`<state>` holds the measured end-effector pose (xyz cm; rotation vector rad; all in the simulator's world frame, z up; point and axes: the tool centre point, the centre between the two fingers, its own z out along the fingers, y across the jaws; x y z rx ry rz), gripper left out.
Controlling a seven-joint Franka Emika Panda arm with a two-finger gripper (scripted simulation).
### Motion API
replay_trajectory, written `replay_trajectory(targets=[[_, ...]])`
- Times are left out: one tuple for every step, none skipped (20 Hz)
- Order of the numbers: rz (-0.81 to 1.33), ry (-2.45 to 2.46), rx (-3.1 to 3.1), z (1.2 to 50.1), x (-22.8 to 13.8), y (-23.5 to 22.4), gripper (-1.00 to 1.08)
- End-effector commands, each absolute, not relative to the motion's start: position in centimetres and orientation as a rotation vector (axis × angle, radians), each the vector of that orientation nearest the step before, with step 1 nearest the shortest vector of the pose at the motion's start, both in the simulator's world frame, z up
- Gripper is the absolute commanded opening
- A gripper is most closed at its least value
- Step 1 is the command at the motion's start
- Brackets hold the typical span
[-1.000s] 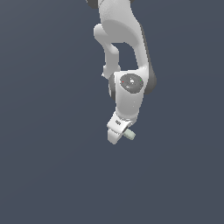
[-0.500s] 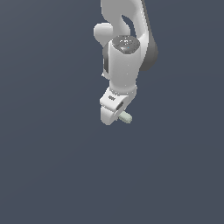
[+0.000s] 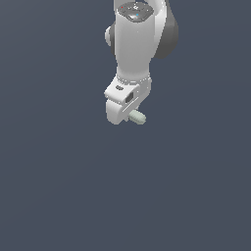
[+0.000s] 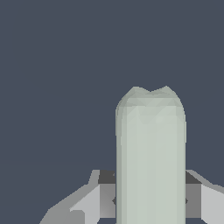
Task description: Pick up the object and move it to a goal position.
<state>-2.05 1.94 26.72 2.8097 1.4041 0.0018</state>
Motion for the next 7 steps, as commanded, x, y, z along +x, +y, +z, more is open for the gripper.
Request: replay_trajectory(targets=[[0.000, 1.405, 2.810, 27.43, -2.30, 1.77, -1.00], [0.000, 1.405, 2.810, 27.60, -2.33, 1.73, -1.00], [0.000, 1.405, 2.810, 27.70, -2.34, 1.70, -1.00], [0.000, 1.405, 2.810, 27.75, -2.33, 1.68, -1.00], [0.000, 1.404, 2.811, 27.74, -2.30, 1.63, -1.00], [0.000, 1.404, 2.811, 27.69, -2.26, 1.64, -1.00], [0.000, 1.404, 2.811, 27.67, -2.25, 1.64, -1.00]])
